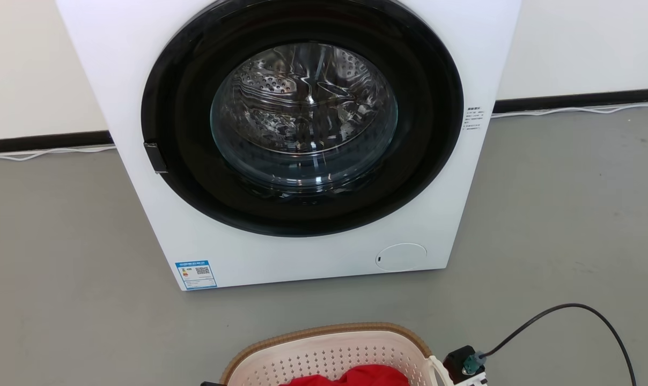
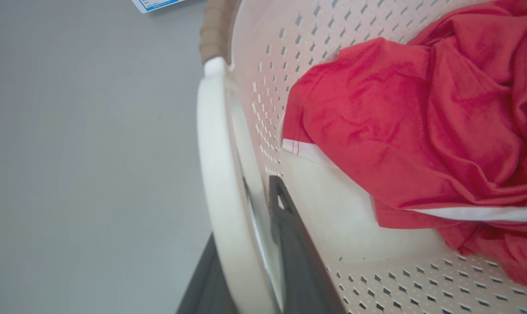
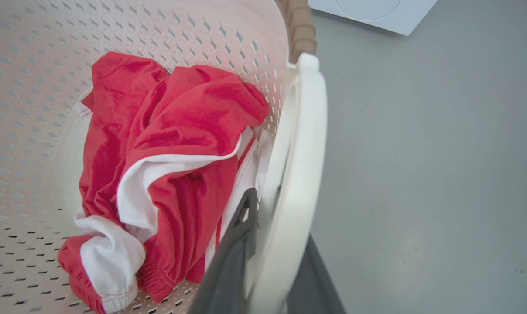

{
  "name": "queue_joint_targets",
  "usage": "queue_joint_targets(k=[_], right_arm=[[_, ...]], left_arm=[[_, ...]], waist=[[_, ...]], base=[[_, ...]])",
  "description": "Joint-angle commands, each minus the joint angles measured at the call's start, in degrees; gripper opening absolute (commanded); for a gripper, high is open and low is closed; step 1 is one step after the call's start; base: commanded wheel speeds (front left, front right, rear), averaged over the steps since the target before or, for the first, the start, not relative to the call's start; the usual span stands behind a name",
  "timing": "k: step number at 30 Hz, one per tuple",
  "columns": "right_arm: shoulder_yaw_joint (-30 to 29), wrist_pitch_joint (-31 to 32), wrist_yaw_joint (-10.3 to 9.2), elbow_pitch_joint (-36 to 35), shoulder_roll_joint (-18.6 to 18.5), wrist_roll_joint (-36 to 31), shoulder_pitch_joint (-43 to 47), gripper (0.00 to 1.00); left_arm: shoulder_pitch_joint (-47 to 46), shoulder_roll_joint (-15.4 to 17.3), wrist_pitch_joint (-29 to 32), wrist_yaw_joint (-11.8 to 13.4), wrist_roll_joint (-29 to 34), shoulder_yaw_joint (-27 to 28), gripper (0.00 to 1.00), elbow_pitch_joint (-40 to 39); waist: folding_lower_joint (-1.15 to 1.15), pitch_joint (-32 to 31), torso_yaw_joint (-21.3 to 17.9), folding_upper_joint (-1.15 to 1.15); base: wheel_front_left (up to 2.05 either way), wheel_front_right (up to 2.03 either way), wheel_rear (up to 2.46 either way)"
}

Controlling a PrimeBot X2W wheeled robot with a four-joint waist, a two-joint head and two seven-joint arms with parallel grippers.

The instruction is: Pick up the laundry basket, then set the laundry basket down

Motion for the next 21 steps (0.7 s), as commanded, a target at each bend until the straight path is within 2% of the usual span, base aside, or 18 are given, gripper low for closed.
queue_joint_targets(k=[1,21], right_arm=[[2.0,-0.21,1.51,-3.07,2.47,-0.01,-0.46,0.0],[2.04,-0.02,1.51,-3.51,2.47,0.12,-0.51,0.0]], left_arm=[[-1.84,-1.04,-1.15,-0.04,0.11,-0.29,0.0,-1.85],[-3.34,-1.04,-2.26,0.81,-4.92,-5.88,0.0,-0.92]], waist=[[0.0,0.11,-0.17,0.0],[0.0,0.74,-0.81,0.0]], base=[[0.0,0.0,0.0],[0.0,0.0,0.0]])
